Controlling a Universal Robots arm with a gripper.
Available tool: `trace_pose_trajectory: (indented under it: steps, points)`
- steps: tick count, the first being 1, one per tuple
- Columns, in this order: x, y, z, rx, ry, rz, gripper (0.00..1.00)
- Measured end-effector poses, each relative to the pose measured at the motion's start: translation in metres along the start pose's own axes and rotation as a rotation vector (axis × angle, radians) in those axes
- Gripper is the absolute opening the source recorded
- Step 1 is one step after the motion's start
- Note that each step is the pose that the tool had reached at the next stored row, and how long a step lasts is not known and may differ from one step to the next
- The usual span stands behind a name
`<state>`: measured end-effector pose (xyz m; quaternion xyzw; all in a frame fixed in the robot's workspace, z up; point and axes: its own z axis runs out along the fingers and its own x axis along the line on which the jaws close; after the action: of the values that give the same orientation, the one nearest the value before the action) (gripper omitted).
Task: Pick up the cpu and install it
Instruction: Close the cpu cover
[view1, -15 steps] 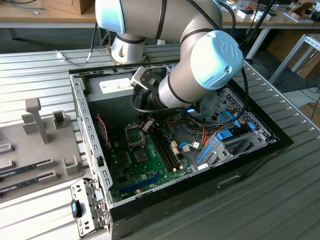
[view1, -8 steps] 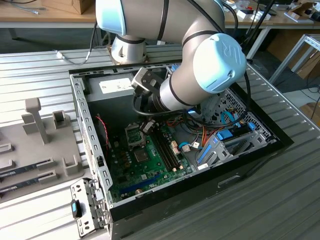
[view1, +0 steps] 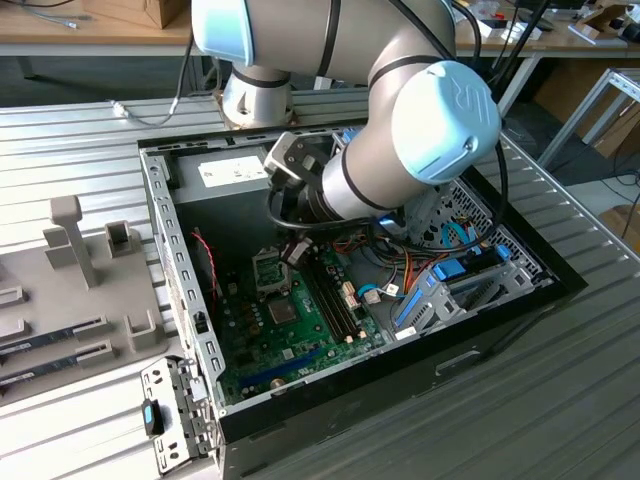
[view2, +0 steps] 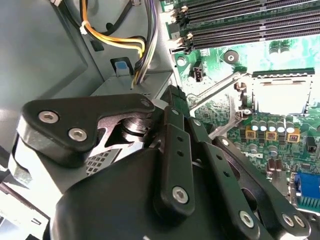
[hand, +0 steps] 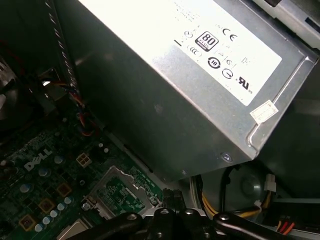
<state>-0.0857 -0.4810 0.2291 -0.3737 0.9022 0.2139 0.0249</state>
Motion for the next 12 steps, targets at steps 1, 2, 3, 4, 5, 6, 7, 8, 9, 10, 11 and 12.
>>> trace_pose_trajectory:
  steps: [1,2,3,4,5,6,7,8,9,10,11,12]
  points:
    - [0.0002,-0.0002,-0.0003,-0.0009,-0.0006,0.0,0.11]
    - [0.0005,-0.0005,-0.0005,-0.002,-0.0013,-0.001,0.11]
    - [0.0008,-0.0007,-0.0006,-0.0026,-0.0016,-0.002,0.11]
    - [0.0013,-0.001,-0.0008,-0.0037,-0.0016,-0.003,0.11]
    - [0.0018,-0.0013,-0.0011,-0.0048,-0.0014,-0.005,0.11]
    - [0.0022,-0.0015,-0.0013,-0.0056,-0.0008,-0.008,0.11]
    - [0.0027,-0.0016,-0.0014,-0.0064,-0.0002,-0.01,0.11]
    - [0.0028,-0.0017,-0.0015,-0.0066,0.0005,-0.012,0.11]
    - [0.003,-0.0018,-0.0016,-0.0069,0.0008,-0.012,0.11]
    - [0.0031,-0.0018,-0.0019,-0.0069,0.0011,-0.013,0.11]
    - [0.0033,-0.0018,-0.0022,-0.007,0.0011,-0.013,0.11]
    - [0.0034,-0.0018,-0.0025,-0.0073,0.001,-0.014,0.11]
